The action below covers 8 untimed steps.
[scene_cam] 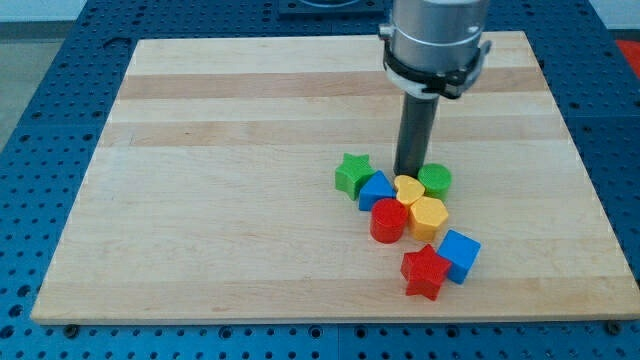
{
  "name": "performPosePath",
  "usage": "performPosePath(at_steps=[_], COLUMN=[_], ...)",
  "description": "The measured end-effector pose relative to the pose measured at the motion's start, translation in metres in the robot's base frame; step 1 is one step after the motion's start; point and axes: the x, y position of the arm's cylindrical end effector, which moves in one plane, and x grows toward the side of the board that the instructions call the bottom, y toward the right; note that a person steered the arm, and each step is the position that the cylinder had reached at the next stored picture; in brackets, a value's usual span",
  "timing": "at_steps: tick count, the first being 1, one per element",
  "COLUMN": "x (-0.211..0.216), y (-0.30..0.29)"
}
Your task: Push the group of blocks a bit right and down
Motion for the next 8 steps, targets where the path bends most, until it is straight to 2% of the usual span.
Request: performPosePath(at_steps=[1, 3, 5, 6, 8], x=[0.02, -0.036, -0.022, -0.011, 0.007], y=[0.011, 0.001, -0.103, -0.109, -0.072])
